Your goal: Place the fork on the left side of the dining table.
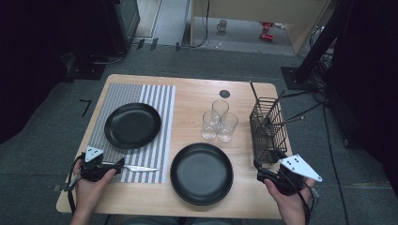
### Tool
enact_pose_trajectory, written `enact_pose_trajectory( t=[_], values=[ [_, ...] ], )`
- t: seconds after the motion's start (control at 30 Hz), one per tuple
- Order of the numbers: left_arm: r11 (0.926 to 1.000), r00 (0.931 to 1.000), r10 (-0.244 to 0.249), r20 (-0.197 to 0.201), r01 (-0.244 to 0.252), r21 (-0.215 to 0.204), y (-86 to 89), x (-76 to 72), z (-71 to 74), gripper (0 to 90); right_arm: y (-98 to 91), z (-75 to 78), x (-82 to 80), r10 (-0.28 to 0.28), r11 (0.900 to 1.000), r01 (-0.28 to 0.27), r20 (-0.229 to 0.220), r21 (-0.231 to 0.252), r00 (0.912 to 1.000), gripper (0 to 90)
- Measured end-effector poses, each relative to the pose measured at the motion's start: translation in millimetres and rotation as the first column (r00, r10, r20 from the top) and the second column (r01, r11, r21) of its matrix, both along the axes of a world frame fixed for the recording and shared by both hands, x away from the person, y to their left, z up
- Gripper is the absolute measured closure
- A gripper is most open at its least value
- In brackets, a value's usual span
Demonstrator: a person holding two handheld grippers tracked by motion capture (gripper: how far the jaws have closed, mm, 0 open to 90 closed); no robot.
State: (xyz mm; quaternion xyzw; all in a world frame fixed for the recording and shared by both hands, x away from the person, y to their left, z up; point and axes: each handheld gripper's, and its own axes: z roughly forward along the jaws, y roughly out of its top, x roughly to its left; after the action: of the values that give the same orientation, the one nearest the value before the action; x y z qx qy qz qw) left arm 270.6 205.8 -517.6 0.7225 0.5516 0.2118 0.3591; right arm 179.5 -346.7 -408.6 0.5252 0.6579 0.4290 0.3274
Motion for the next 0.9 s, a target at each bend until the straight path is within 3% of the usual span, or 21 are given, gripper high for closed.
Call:
enact_pose_trajectory(
  t=[0.2,0.47,0.9],
  values=[
    [1.0,1.0,0.0,0.0,0.0,0.001,-0.1,0.0,0.0,10.0,4.1,8.5,10.5,0.011,0.9999,-0.011,0.02,0.0,0.9997,23.8],
    [1.0,1.0,-0.002,-0.001,0.002,-0.004,0.3,0.1,0.0,10.0,22.7,22.7,32.2,0.048,0.9988,-0.048,0.049,-0.014,0.9976,32.3],
    [0.9999,1.0,-0.006,-0.005,0.006,-0.01,0.7,0.5,-0.2,10.1,30.7,24.9,65.6,-0.002,0.9998,0.003,0.075,-0.021,0.9972,46.7]
  ],
)
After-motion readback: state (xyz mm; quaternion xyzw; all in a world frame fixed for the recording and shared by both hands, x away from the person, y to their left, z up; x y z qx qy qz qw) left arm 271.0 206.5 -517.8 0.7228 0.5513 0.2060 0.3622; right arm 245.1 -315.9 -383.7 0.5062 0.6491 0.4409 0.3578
